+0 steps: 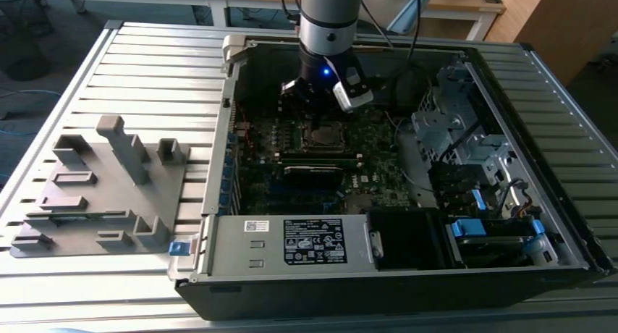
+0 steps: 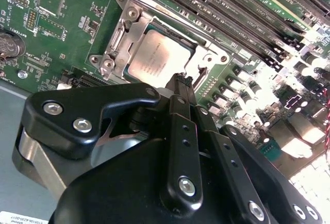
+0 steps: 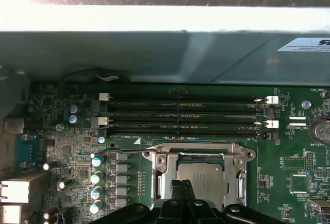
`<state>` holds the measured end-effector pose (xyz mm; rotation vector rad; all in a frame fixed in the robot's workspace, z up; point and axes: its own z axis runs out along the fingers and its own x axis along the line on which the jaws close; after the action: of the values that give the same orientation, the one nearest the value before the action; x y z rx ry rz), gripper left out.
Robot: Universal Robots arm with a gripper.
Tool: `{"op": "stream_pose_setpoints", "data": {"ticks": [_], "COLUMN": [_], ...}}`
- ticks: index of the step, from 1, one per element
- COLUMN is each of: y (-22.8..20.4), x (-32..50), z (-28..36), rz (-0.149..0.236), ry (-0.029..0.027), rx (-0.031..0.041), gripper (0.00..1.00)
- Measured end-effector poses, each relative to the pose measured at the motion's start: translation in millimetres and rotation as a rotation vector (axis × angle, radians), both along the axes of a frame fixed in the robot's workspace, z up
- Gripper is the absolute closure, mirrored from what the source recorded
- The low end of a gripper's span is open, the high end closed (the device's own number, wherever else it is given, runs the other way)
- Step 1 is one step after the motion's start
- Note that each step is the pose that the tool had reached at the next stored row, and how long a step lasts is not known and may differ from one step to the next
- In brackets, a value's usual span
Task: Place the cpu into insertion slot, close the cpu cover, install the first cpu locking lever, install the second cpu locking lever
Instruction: 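Install the first cpu locking lever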
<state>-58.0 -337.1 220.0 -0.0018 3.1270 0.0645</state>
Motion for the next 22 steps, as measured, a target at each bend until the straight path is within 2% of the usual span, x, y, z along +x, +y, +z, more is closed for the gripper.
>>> {"op": "stream_pose_setpoints", "data": {"ticks": [6, 12, 16, 22], "y": [0.0, 0.0, 0.0, 0.0], "x": [-0.3, -7.1, -7.7, -7.8], "z": [0.0, -0.1, 0.1, 5.0], "rz": [0.0, 0.0, 0.0, 0.0], "ry": [-0.0001, -0.0002, -0.0002, -0.0003], "rx": [0.0, 0.0001, 0.0, 0.0001], "gripper": [0.89, 0.89, 0.89, 0.89]}}
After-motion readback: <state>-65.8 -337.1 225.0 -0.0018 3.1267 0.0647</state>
